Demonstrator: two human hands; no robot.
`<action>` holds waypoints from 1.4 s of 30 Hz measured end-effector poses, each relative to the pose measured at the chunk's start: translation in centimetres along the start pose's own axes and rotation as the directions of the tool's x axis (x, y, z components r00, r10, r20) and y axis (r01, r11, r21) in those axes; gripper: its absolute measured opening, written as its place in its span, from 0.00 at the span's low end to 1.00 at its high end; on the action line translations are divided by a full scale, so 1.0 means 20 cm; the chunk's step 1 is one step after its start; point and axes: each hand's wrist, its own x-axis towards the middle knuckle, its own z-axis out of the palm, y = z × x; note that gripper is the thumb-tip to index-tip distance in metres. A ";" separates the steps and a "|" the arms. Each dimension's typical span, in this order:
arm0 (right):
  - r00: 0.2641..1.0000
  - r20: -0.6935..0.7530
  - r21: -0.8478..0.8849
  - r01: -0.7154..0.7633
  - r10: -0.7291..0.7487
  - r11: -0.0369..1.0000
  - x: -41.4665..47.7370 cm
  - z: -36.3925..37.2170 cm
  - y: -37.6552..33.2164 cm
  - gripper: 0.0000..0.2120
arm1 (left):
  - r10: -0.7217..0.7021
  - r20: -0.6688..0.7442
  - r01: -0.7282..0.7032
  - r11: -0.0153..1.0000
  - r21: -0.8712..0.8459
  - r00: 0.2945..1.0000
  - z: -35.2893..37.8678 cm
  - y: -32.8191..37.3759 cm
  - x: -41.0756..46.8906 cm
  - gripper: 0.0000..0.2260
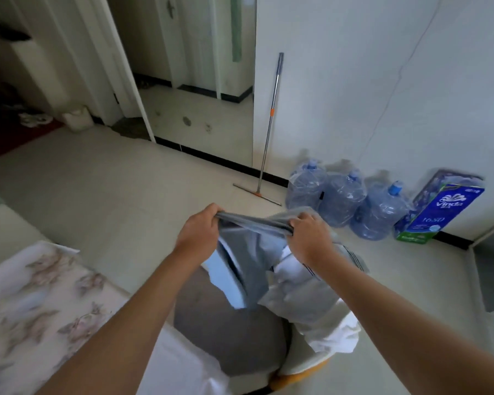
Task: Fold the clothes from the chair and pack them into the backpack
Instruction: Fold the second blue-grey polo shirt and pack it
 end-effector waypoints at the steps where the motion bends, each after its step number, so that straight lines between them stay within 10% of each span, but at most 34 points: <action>1: 0.999 0.035 0.046 -0.038 0.037 0.998 0.02 0.00 -0.06 0.10 | -0.015 -0.006 0.015 0.999 0.038 1.000 -0.06 -0.03 -0.04 0.11; 12: 0.926 0.013 0.520 0.316 -0.378 0.793 -0.19 -0.23 -1.36 0.12 | -0.218 -0.323 0.207 0.976 -0.069 0.921 -0.88 -0.52 -0.68 0.12; 19: 0.789 0.232 0.566 0.367 -0.570 0.738 -0.60 -0.07 -2.12 0.20 | -0.514 -0.459 0.580 0.815 0.002 0.725 -1.29 -1.13 -1.43 0.16; 26: 0.671 0.301 0.115 0.680 -0.677 0.724 -0.94 0.34 -2.56 0.13 | -0.761 -0.184 0.777 0.571 0.264 0.622 -1.21 -1.72 -2.13 0.12; 33: 0.501 0.369 0.388 0.682 -0.783 0.620 -1.10 0.45 -2.80 0.14 | -0.484 -0.107 0.490 0.870 0.048 0.869 -1.09 -1.60 -2.11 0.35; 37: 0.472 0.387 0.400 0.688 -0.792 0.606 -1.00 0.48 -2.87 0.03 | -0.533 -0.312 0.540 0.839 -0.070 0.787 -1.08 -1.62 -2.00 0.17; 42: 0.304 0.799 0.164 0.720 -0.519 0.675 -0.85 0.56 -2.81 0.42 | -0.653 -0.127 0.655 0.755 -0.031 0.747 -1.14 -1.75 -1.90 0.08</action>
